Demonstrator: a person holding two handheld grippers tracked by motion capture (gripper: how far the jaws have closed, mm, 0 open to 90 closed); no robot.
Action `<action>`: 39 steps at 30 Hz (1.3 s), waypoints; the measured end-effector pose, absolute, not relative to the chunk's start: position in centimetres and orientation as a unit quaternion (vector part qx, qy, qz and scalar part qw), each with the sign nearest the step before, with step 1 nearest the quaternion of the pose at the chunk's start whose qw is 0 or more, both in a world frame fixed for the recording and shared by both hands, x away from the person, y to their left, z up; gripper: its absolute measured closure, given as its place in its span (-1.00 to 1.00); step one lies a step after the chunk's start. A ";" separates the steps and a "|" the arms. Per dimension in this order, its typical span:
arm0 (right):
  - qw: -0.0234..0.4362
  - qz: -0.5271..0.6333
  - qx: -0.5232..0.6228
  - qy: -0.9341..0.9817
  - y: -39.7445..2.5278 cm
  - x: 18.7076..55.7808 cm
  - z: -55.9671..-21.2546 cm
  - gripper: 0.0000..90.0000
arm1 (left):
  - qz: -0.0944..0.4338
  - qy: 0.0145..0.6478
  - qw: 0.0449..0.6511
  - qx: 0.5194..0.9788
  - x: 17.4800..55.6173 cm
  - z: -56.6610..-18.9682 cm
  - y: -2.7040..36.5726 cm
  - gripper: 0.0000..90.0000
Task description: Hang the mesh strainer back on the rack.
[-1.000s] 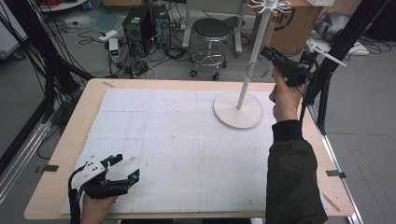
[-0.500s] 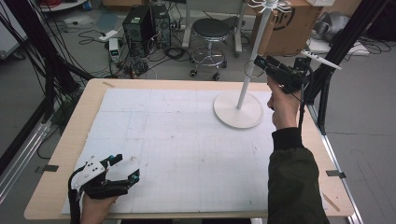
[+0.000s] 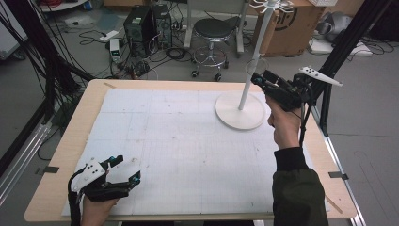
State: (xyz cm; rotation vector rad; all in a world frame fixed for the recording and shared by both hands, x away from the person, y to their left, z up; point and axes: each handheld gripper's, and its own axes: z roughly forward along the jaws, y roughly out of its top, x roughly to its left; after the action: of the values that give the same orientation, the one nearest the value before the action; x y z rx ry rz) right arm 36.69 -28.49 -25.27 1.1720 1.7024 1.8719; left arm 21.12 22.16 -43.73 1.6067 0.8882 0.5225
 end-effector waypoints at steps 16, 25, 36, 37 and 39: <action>0.152 0.645 0.398 0.634 -27.3 34.4 -29.1 -0.65 | 0.226 0.376 0.579 0.687 20.8 -43.5 22.0 -0.74; 0.141 0.628 0.395 0.656 -27.0 32.6 -32.2 -0.67 | 0.216 0.366 0.580 0.695 21.5 -43.6 21.0 -0.74; 0.149 0.600 0.380 0.688 -26.4 30.9 -34.5 -0.67 | 0.197 0.371 0.594 0.686 22.3 -43.5 20.7 -0.74; 0.151 0.598 0.379 0.690 -26.3 30.8 -34.7 -0.67 | 0.197 0.373 0.596 0.684 22.3 -43.5 20.6 -0.74; 0.146 0.594 0.381 0.693 -26.2 30.4 -35.4 -0.68 | 0.191 0.376 0.600 0.680 22.4 -43.5 20.7 -0.74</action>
State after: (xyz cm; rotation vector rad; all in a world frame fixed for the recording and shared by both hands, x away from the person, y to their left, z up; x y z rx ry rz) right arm 30.44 -26.24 -35.38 1.0975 1.9962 1.7112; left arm 22.36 20.66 -43.52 1.5766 0.8716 0.4432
